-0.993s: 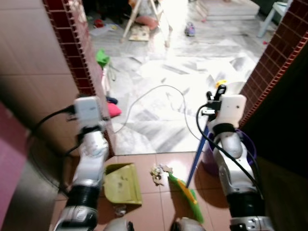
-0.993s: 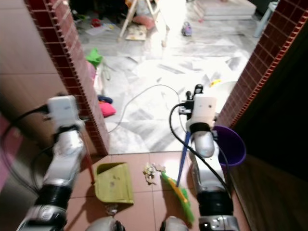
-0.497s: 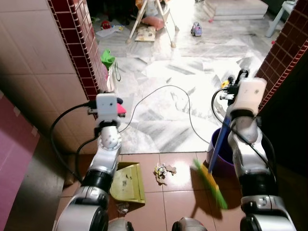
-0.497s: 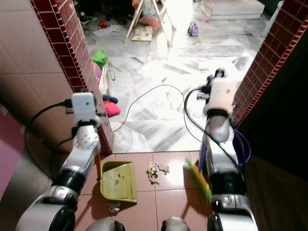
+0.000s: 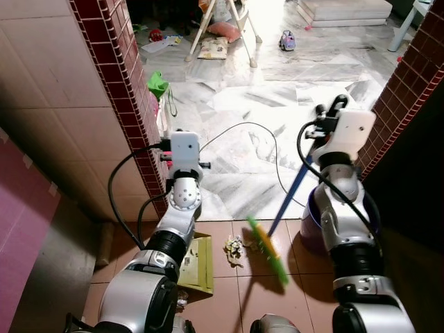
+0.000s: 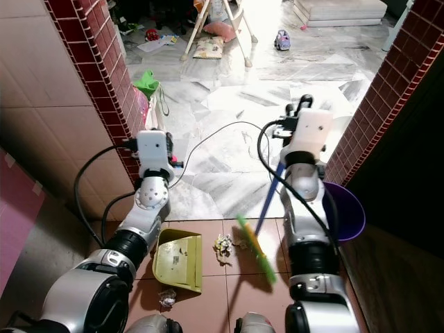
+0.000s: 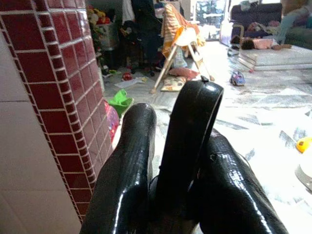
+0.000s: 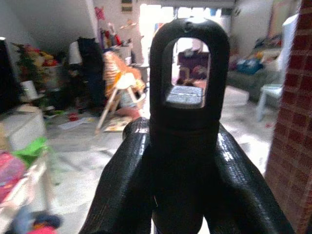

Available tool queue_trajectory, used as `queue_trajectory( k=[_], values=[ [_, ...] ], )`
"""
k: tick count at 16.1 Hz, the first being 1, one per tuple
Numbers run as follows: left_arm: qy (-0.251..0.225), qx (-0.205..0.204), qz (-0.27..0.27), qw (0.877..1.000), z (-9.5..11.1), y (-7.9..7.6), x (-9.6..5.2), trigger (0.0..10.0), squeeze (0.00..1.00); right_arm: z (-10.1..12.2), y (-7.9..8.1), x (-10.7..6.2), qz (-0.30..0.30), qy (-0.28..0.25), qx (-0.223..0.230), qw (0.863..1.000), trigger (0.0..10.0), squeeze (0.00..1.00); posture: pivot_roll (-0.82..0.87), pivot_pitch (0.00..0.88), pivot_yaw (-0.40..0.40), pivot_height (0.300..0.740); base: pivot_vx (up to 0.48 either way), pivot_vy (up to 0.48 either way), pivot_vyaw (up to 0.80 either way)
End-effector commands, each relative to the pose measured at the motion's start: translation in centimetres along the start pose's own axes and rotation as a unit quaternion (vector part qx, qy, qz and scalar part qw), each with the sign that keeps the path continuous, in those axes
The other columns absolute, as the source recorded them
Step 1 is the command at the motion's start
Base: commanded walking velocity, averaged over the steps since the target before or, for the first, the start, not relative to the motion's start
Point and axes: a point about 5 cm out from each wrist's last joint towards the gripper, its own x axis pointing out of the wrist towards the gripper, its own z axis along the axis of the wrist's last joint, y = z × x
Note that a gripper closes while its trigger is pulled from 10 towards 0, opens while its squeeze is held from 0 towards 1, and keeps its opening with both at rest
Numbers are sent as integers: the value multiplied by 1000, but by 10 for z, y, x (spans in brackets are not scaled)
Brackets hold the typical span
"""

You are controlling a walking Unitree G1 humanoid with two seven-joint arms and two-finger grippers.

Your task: Sweep floor

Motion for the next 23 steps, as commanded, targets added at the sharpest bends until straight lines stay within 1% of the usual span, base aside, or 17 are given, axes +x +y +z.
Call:
queue_trajectory(
  k=[1, 4, 5, 7, 9, 11, 12, 13, 15, 16, 17, 18, 19, 20, 21, 22, 23],
  values=[
    [82, -30, 0, 996, -27, -11, -13, 10000, 0, 3, 7, -1, 20, 1, 47, 999, 10000, 0, -131, 25, 39, 740, 0, 0, 0],
    [110, -60, 16, 992, -33, -9, -15, 10000, 0, -3, 10, -4, 39, 31, 99, 994, 10000, 0, -132, 23, 40, 740, 0, 0, 0],
    [131, -74, 21, 988, -37, -11, -16, 10000, 0, -7, 10, -4, 46, 49, 114, 991, 10000, 0, -139, 17, 40, 740, 0, 0, 0],
    [155, -107, 21, 982, -41, -17, -19, 10000, 0, -10, 7, -3, 36, 71, 144, 986, 10000, 0, -140, 12, 36, 740, 0, 0, 0],
    [162, -130, 18, 978, -41, -20, -19, 10000, 0, -9, 7, -1, 44, 73, 152, 985, 10000, 0, -142, 5, 36, 740, 0, 0, 0],
    [168, -156, 23, 973, -41, -17, -18, 10000, 0, -5, 8, 1, 51, 74, 179, 980, 10000, 0, -144, 0, 36, 740, 0, 0, 0],
    [170, -176, 21, 969, -41, -16, -17, 10000, 0, -2, 10, 3, 61, 80, 217, 971, 10000, 0, -148, 0, 37, 740, 0, 0, 0],
    [170, -179, 20, 969, -41, -16, -17, 10000, 0, -1, 10, 4, 65, 82, 228, 968, 10000, 0, -148, 0, 37, 740, 0, 0, 0],
    [168, -195, 5, 966, -40, -18, -17, 10000, 0, 3, 10, 7, 83, 93, 280, 952, 10000, 0, -150, 0, 36, 740, 0, 0, 0],
    [166, -196, -1, 966, -40, -18, -17, 10000, 0, 4, 12, 8, 105, 108, 322, 935, 10000, 0, -151, 0, 37, 740, 0, 0, 0],
    [161, -200, -11, 966, -39, -20, -16, 10000, 0, 7, 12, 9, 122, 107, 320, 933, 10000, 0, -153, 0, 37, 740, 0, 0, 0],
    [160, -201, -12, 966, -38, -20, -16, 10000, 0, 7, 11, 9, 123, 104, 310, 937, 10000, 0, -153, 0, 37, 740, 0, 0, 0],
    [148, -219, -37, 964, -33, -23, -14, 10000, 0, 8, 5, 9, 123, 89, 234, 960, 10000, 0, -153, 0, 37, 740, 0, 0, 0],
    [127, -221, -53, 965, -28, -23, -12, 10000, 0, 10, -2, 10, 114, 73, 189, 973, 10000, 0, -150, 0, 35, 740, 0, 0, 0],
    [120, -245, -72, 959, -25, -23, -10, 10000, 0, 18, -7, 12, 119, 42, 126, 984, 10000, 0, -150, 0, 35, 740, 0, 0, 0],
    [111, -247, -72, 960, -23, -20, -8, 10000, 0, 28, -10, 13, 124, 10, 79, 989, 10000, 0, -147, 0, 37, 740, 0, 0, 0],
    [112, -268, -73, 954, -21, -19, -7, 10000, 0, 36, -12, 15, 122, -4, 93, 988, 10000, 0, -146, 0, 40, 740, 0, 0, 0]
  ],
)
